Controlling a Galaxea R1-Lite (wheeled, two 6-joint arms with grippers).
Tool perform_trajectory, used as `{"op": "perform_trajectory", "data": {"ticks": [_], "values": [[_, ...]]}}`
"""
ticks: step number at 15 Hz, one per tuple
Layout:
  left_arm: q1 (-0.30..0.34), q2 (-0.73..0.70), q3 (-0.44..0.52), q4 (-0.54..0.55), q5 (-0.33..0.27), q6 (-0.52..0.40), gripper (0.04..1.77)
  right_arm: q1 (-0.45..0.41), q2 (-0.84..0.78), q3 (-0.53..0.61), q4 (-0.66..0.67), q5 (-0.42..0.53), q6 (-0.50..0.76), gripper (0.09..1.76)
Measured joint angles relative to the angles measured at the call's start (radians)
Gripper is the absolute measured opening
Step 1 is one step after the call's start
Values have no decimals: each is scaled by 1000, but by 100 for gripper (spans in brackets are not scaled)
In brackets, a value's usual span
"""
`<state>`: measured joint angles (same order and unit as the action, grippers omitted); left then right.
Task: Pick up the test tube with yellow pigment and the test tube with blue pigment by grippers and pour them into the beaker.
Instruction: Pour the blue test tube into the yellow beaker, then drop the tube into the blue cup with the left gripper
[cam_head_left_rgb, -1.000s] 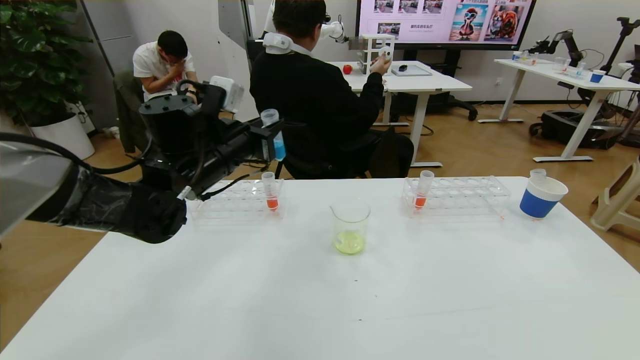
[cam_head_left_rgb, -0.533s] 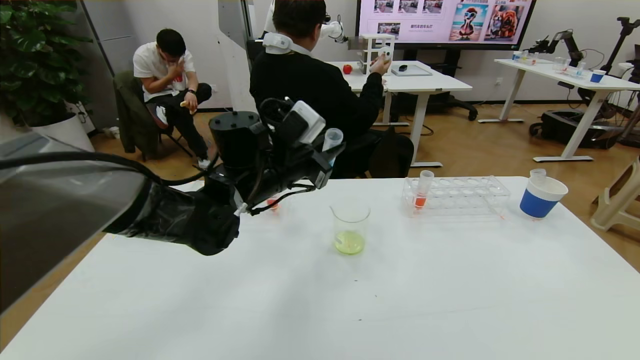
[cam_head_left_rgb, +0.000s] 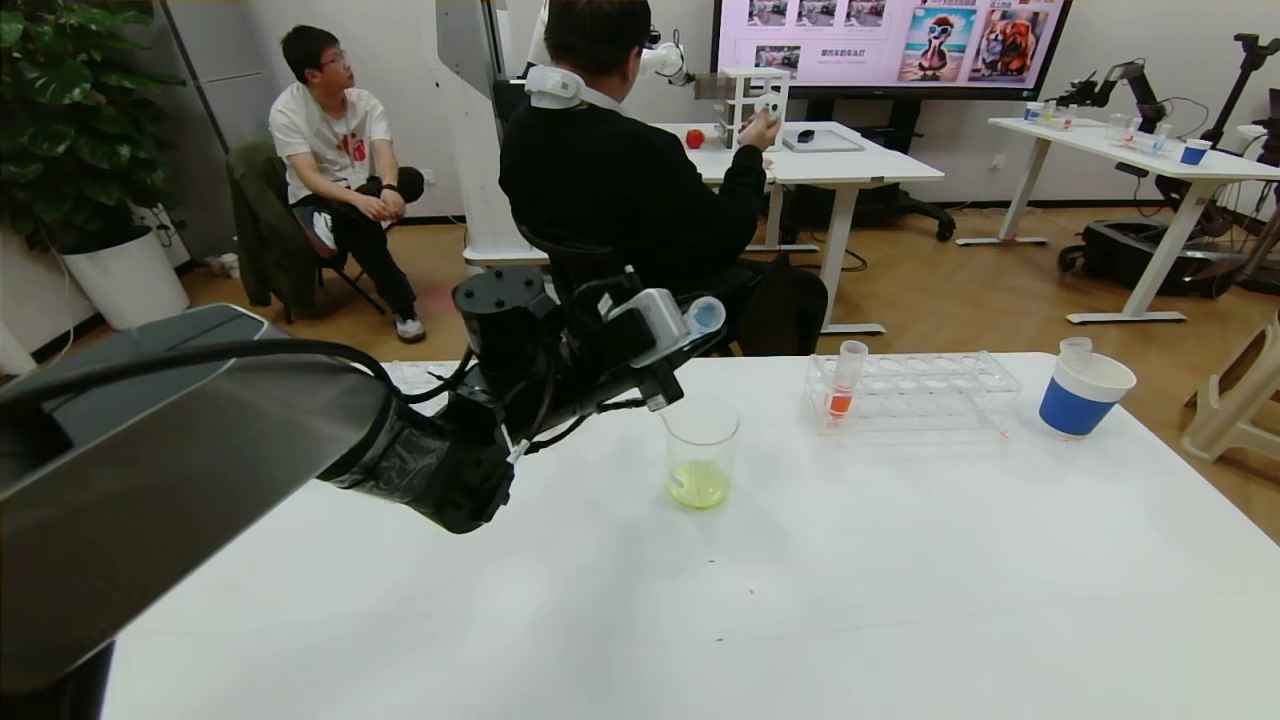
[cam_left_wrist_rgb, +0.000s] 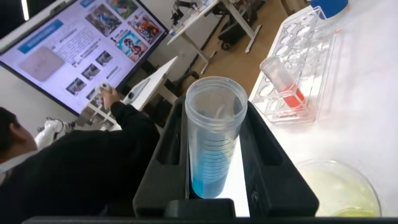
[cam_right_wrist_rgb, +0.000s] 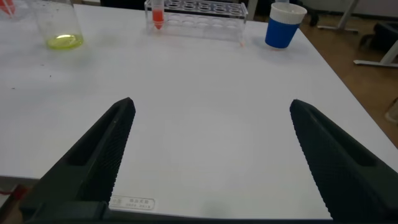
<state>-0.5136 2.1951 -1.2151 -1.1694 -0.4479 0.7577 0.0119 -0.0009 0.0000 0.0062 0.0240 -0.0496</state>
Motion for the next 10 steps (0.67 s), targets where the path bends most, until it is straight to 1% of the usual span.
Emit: {"op": "perform_trajectory", "data": {"ticks": [1, 3, 4, 6, 7, 8, 10], "values": [[13, 6, -2, -8, -16, 39, 51, 0, 0, 0, 0, 0, 0, 174], [42, 18, -4, -9, -81, 122, 51, 0, 0, 0, 0, 0, 0, 174], [50, 24, -4, -10, -97, 144, 51, 0, 0, 0, 0, 0, 0, 174], [51, 39, -5, -38, -102, 159, 51, 0, 0, 0, 0, 0, 0, 174], [48, 49, -8, -48, -121, 187, 51, 0, 0, 0, 0, 0, 0, 174], [48, 60, -11, -49, -151, 233, 51, 0, 0, 0, 0, 0, 0, 174], [50, 74, -13, -50, -173, 289, 51, 0, 0, 0, 0, 0, 0, 174]]}}
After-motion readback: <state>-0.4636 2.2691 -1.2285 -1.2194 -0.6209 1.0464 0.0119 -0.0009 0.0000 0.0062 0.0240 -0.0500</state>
